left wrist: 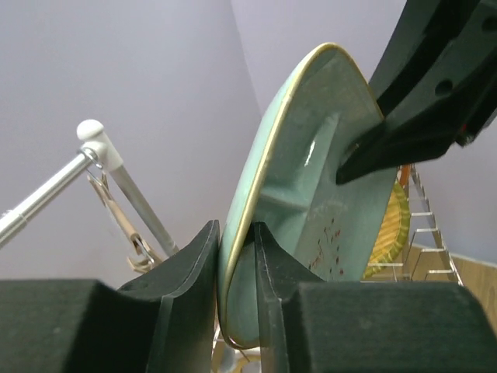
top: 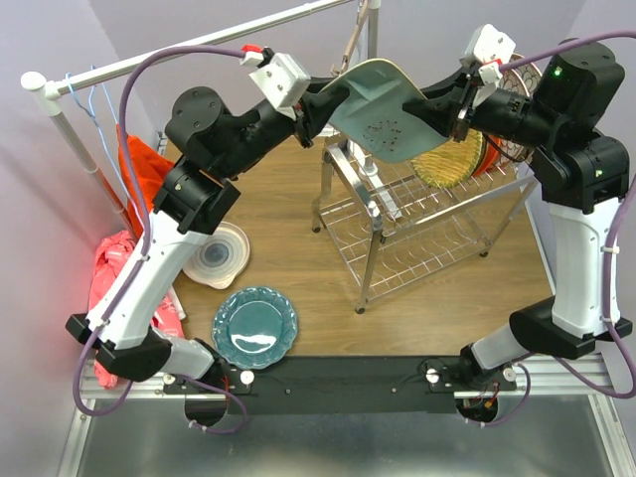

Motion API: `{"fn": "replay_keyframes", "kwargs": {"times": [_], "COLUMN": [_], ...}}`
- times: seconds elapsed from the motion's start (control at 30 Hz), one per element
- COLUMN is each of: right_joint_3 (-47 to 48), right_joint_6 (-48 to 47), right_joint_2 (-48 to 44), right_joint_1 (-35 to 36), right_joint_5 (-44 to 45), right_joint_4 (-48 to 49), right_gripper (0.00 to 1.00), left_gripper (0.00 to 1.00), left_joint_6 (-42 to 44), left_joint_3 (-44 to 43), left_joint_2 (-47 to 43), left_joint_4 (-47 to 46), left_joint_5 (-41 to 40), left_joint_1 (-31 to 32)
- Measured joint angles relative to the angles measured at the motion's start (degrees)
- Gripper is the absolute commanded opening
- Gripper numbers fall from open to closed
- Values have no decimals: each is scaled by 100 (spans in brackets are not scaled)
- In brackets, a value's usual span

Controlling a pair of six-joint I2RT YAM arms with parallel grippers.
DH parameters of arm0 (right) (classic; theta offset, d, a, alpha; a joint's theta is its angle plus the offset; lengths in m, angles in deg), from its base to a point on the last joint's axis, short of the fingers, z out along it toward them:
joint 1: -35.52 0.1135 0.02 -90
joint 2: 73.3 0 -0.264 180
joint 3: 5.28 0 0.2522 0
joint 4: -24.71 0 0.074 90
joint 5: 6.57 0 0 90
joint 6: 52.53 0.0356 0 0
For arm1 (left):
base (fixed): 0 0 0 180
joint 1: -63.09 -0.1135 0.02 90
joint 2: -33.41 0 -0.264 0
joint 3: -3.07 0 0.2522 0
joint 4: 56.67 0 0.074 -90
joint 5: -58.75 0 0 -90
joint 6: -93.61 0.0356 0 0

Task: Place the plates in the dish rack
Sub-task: Pass the plate from the left arm to the right

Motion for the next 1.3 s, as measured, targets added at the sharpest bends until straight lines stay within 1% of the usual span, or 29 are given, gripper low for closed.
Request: {"fn": "replay_keyframes", "kwargs": {"times": [0.07, 0.1, 0.67, 0.73, 0.77, 0.87, 1.0, 1.1, 1.17, 1.3], "right_joint_3": [-2, -17, -280, -348, -385, -514, -654, -697, -715, -730], "right_joint_6": [111, 151, 372, 369, 369, 363, 358, 358, 356, 363], "right_joint_2": [-2, -13, -142, -177, -201, -273, -361, -385, -391, -393], "right_joint_1": [15, 28, 7, -2, -2, -2, -2, -2, -2, -2], "right_joint_5": [-55, -72, -107, -85, -79, -68, -26, -11, -13, -13], "right_joint_4": [28, 66, 240, 251, 264, 326, 343, 369, 391, 431], "right_gripper": [0, 0, 0, 2, 3, 13, 20, 23, 27, 32], "left_gripper": [4, 0, 0, 0, 0, 0, 0, 0, 0, 0], "left_joint_6": [-98, -170, -179, -208, -225, -354, -551, -699, -772, -866], "left_joint_3": [92, 136, 282, 319, 328, 396, 516, 588, 610, 654], "left_joint_2": [-70, -114, -175, -175, -175, -175, -175, -175, -175, -177], "left_joint_4": [-236, -282, -426, -481, -496, -605, -743, -876, -916, -1003], "left_joint_5": [-15, 20, 103, 144, 173, 302, 437, 531, 570, 590], "left_joint_1": [0, 0, 0, -15, -33, -105, -205, -269, -280, -310]}}
